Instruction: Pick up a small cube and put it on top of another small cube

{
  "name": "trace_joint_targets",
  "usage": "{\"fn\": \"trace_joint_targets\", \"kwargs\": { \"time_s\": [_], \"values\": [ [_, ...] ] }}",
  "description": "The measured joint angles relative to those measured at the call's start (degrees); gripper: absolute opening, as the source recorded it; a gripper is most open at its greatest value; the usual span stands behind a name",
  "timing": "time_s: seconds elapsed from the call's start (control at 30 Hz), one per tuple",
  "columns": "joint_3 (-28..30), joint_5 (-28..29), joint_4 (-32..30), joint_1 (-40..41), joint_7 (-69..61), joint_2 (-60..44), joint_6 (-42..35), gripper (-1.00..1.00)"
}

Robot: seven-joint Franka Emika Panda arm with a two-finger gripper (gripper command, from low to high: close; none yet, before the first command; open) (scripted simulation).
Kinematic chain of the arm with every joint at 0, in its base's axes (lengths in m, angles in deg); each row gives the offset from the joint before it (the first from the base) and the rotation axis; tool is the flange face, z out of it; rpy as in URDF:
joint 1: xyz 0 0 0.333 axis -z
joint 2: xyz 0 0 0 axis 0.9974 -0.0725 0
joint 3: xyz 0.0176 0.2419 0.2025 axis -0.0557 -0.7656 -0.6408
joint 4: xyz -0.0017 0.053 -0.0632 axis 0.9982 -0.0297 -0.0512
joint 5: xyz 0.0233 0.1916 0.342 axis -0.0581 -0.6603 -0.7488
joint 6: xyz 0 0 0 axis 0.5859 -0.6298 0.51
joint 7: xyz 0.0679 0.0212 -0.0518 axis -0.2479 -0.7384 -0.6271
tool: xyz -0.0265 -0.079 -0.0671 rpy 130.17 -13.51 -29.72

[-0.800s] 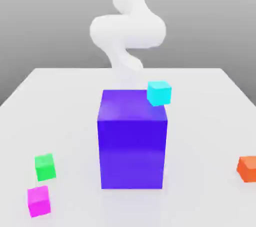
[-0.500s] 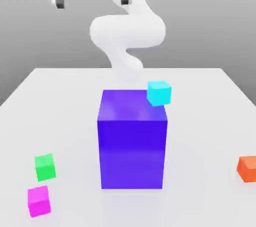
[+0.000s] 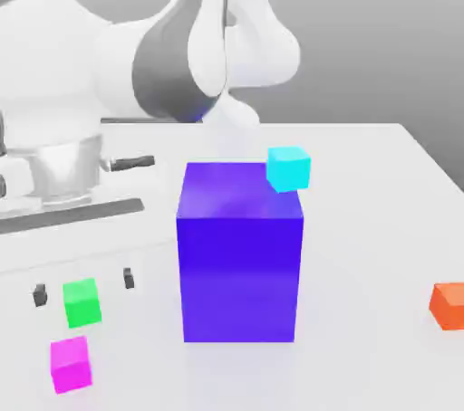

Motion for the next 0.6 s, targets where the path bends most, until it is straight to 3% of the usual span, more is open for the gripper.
{"fn": "trace_joint_targets", "kwargs": {
  "time_s": [0.17,0.3,0.33,0.6],
  "values": [
    [0.55,1.00,-1.04,3.18,-5.93,-8.89,4.64,0.00],
    [-4.74,-4.25,0.70,7.75,-10.61,-16.80,10.22,0.00],
    [-5.95,-5.30,1.07,8.75,-11.42,-18.26,11.28,-1.00],
    [-4.97,-4.19,0.73,8.01,-10.62,-16.98,10.28,-1.00]
  ]
}}
